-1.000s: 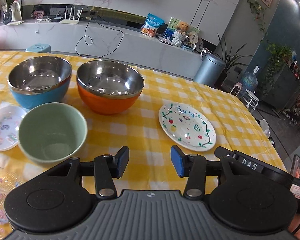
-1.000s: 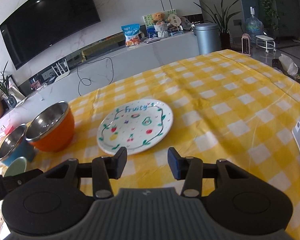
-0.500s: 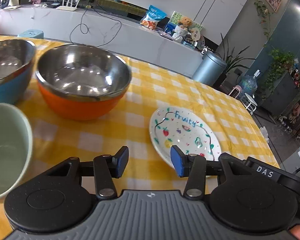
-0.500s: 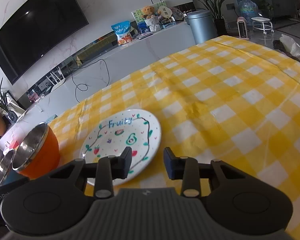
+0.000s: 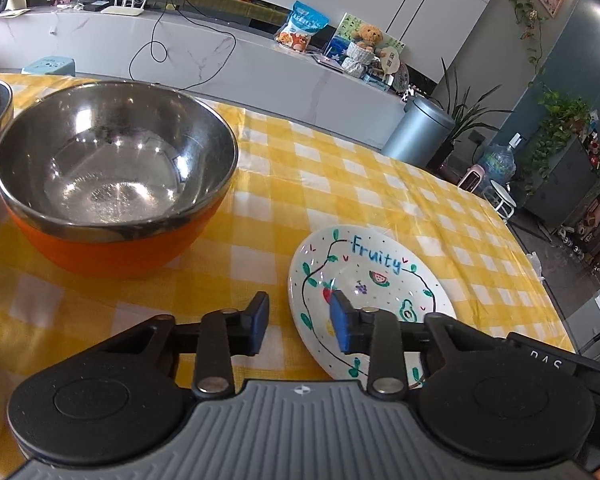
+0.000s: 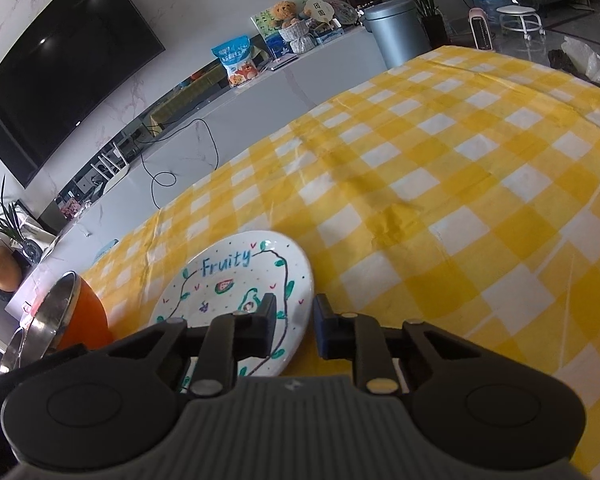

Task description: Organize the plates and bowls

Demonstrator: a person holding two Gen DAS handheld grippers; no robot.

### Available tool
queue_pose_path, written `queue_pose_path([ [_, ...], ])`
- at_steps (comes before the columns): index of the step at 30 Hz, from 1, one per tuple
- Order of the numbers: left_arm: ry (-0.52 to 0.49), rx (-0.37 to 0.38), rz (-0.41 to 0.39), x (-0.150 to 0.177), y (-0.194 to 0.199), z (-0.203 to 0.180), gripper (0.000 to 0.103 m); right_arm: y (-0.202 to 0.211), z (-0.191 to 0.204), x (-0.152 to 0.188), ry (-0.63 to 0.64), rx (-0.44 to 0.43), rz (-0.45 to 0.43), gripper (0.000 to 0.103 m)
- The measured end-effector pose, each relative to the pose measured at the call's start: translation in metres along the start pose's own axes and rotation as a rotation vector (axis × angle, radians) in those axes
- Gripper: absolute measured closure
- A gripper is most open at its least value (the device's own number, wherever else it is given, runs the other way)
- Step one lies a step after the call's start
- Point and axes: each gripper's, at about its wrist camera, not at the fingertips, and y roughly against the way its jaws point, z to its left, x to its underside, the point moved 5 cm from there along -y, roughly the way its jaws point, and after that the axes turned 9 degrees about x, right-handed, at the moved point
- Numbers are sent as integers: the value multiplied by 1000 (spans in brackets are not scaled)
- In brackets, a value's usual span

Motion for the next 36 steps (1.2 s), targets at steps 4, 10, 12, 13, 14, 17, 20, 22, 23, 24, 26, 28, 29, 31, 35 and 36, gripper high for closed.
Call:
queue_pose_path([
  [4, -5, 7, 11, 1, -2, 0, 88, -1, -2, 1, -10, 5, -2, 94],
  [10, -5, 0, 22, 3, 6, -4, 91, 7, -5, 4, -25, 14, 11, 96],
  [12, -3, 1, 32, 7, 14, -3, 93, 13, -6, 8, -29, 16, 23, 96],
  [13, 2, 2, 41, 10, 18, -2, 93, 17, -7, 11, -32, 18, 33, 96],
  [14, 14, 4, 53, 14, 23, -1, 94, 22, -8, 16, -30, 21, 43, 96],
  [17, 48, 5, 80, 26, 40, 7, 94, 38, -8, 30, -30, 26, 70, 96],
  [20, 44, -7, 98, 37, 62, 12, 94, 54, -6, 45, -31, 17, 99, 97],
  [22, 51, -8, 116, 45, 76, 16, 95, 68, -3, 58, -23, 20, 116, 97],
  [23, 58, -8, 125, 48, 83, 18, 95, 74, -3, 65, -21, 19, 122, 97],
  [24, 59, -9, 136, 52, 89, 19, 95, 81, -2, 71, -21, 17, 131, 97],
  [26, 62, -4, 153, 57, 99, 23, 95, 92, -2, 84, -21, 13, 152, 97],
  [28, 73, 1, 180, 60, 105, 26, 95, 100, -3, 95, -18, 13, 178, 97],
  [29, 80, 4, 191, 62, 107, 27, 95, 105, -4, 99, -17, 10, 186, 97],
  [31, 78, 8, 219, 63, 108, 26, 95, 109, -4, 103, -5, 9, 199, 96],
  [35, 50, 4, 279, 61, 104, 21, 93, 108, -1, 99, 31, 1, 248, 92],
  [36, 42, 5, 293, 60, 102, 21, 92, 105, -1, 97, 41, -4, 271, 92],
])
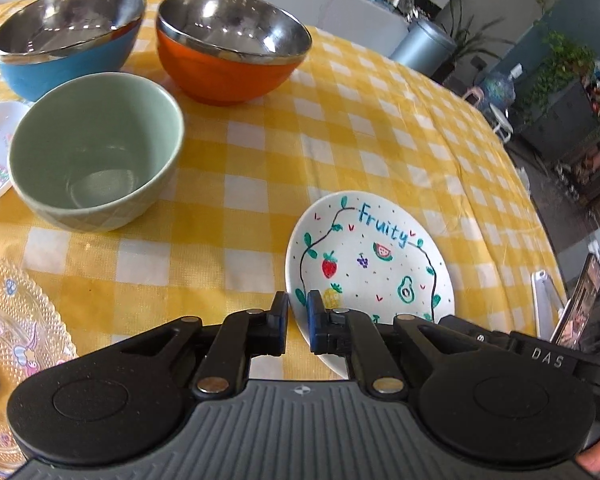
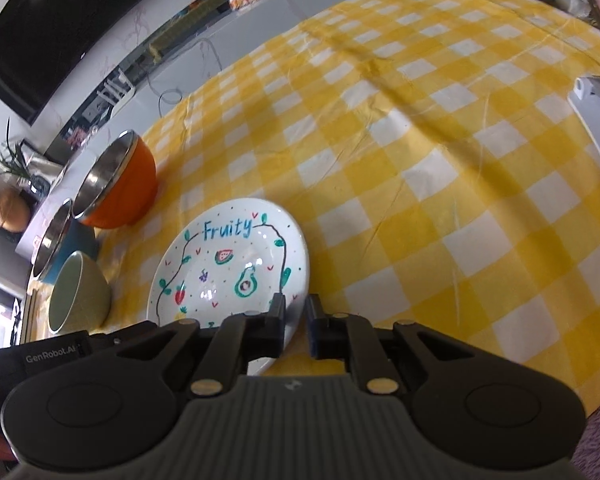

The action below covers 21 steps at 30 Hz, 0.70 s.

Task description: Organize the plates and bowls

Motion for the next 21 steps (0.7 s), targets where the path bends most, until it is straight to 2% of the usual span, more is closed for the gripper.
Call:
queue_pose_path([
  [1, -11, -5, 20, -1, -1, 0, 86, -2, 0, -4, 12, 2, 19, 91],
  [3, -31, -19, 45, -5, -3, -1, 84, -3, 0, -10, 37, 4, 42, 88],
  [6, -66, -19, 52, -15, -3, -4, 81, -6, 3, -22, 95, -6, 64, 75],
  [7, -74, -14, 60, -18, -4, -4, 80, -7, 4, -26, 110, -11, 73, 73],
  [13, -134, 7, 130, -29, -17, -8, 79, -21, 4, -43, 127, -32, 139, 73],
  [17, -122, 40, 164, -30, -24, -5, 79, -25, 3, -49, 117, -62, 165, 74],
  [21, -111, 61, 165, -31, -22, 1, 81, -26, 2, -49, 112, -86, 173, 79],
])
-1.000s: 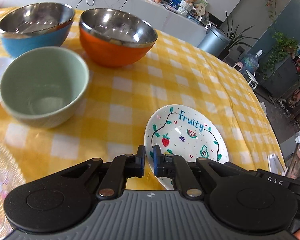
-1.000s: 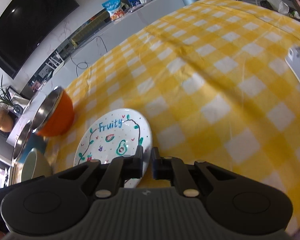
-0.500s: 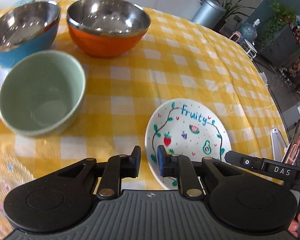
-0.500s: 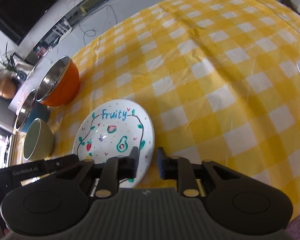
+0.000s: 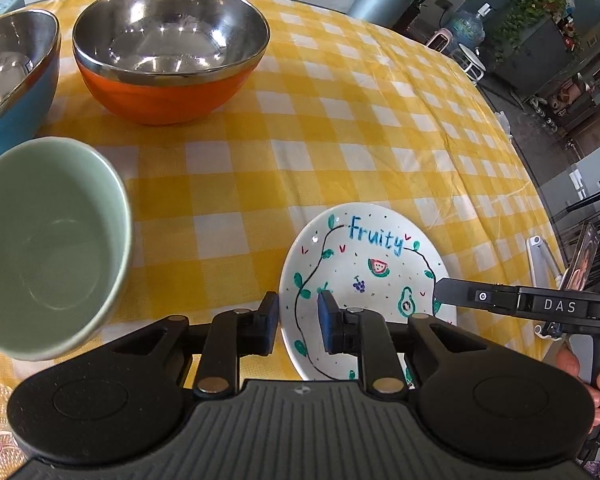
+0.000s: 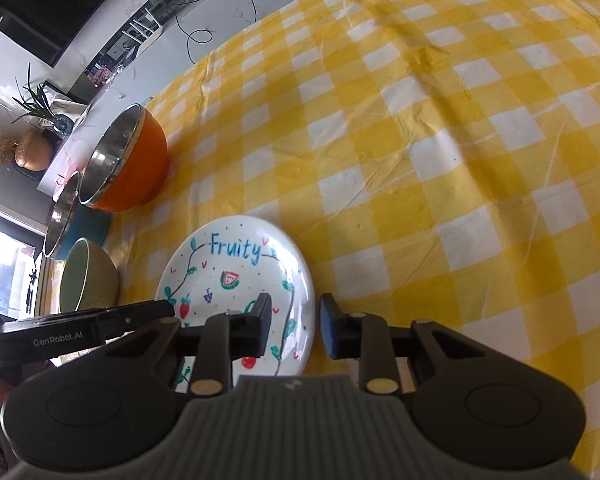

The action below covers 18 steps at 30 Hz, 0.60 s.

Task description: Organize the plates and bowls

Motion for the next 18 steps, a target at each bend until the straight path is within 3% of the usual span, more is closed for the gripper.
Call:
queue_pose_path([
  [3, 17, 6, -5, 1, 2, 5, 89, 1, -1, 1, -2, -1, -5, 84],
  [5, 48, 20, -12, 2, 4, 9, 91, 1, -1, 2, 3, 17, -16, 94],
  [18, 92, -1, -73, 14, 24, 6, 91, 3, -4, 17, -64, -27, -6, 95],
])
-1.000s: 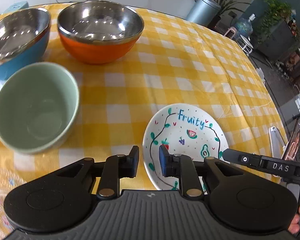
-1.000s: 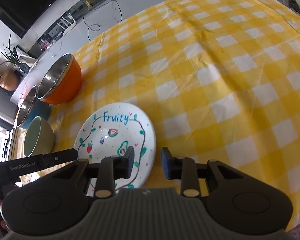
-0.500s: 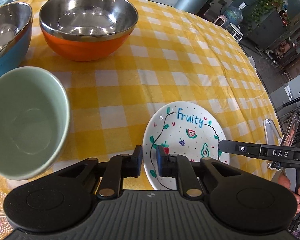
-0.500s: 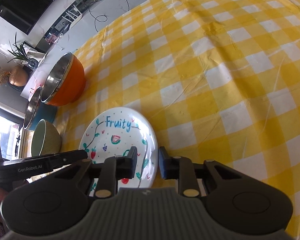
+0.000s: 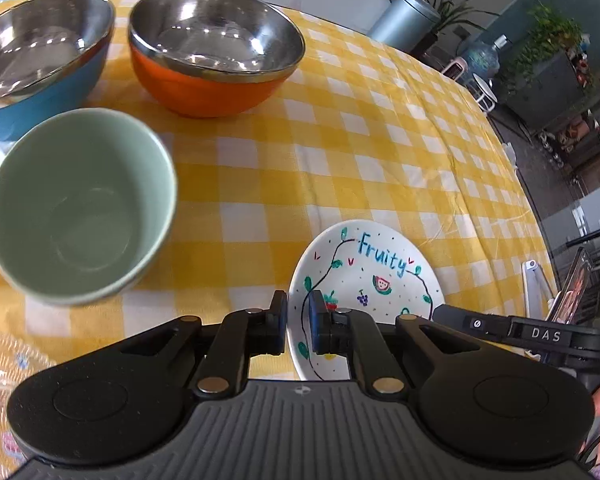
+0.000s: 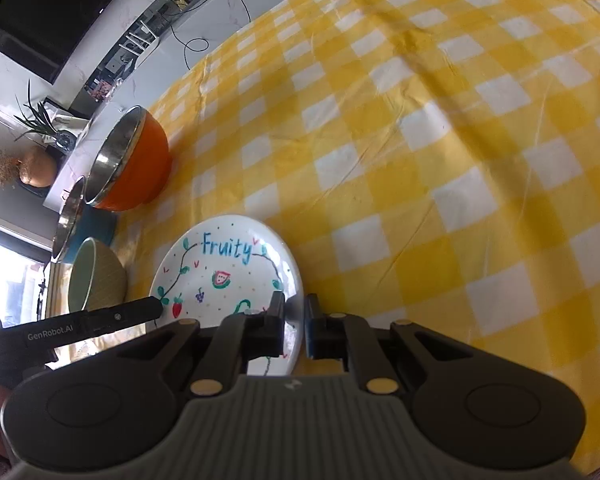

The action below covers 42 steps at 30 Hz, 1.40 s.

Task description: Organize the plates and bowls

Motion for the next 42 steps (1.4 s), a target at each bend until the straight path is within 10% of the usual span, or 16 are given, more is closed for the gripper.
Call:
queue_pose_path([
  [20, 101, -51, -128, 58, 74, 15, 91, 12, 35, 60, 25, -90, 40, 95],
  [42, 325, -156, -333, 99, 169, 124, 91, -27, 178, 102, 233, -171, 116, 97],
])
